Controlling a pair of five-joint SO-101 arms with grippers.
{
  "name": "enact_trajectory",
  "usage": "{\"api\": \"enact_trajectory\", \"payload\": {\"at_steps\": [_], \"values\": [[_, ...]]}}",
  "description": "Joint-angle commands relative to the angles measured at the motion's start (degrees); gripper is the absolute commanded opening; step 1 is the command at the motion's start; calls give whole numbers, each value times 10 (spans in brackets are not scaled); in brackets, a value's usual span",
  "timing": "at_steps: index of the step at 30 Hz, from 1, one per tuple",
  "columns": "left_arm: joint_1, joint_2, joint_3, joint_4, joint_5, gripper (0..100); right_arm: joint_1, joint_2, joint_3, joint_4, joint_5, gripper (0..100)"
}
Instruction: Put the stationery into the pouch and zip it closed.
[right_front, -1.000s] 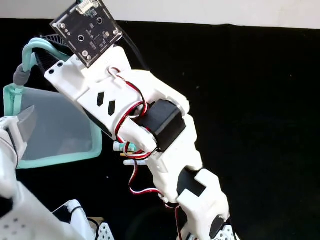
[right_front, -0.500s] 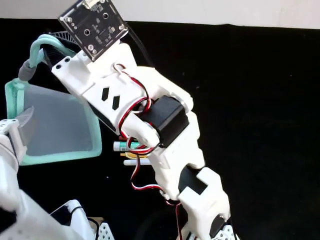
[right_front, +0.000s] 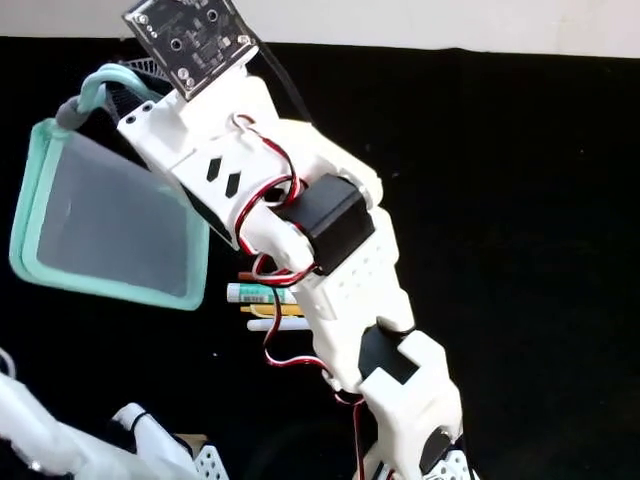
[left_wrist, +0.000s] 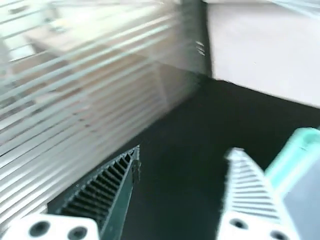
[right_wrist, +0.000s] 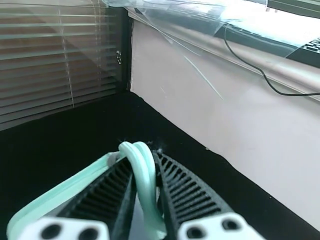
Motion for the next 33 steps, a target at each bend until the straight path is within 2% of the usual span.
{"api": "enact_trajectory", "payload": {"at_steps": [1,8,15,18,21,28,33], "values": [[-14,7,75,-50,10,188,7,-4,-3,7,-7,8],[-9,7,309,-138,11,185,5,-4,1,16,-7,8],[22,4,455,-200,11,185,6,-4,-2,28,-7,8],[29,7,483,-251,11,178,6,-6,-3,42,-5,8],[27,7,480,-273,11,121,15,-7,-4,48,-4,8],[32,7,478,-266,11,88,61,-7,-92,102,24,8],[74,7,479,-253,11,88,98,-7,-136,86,25,8]]}}
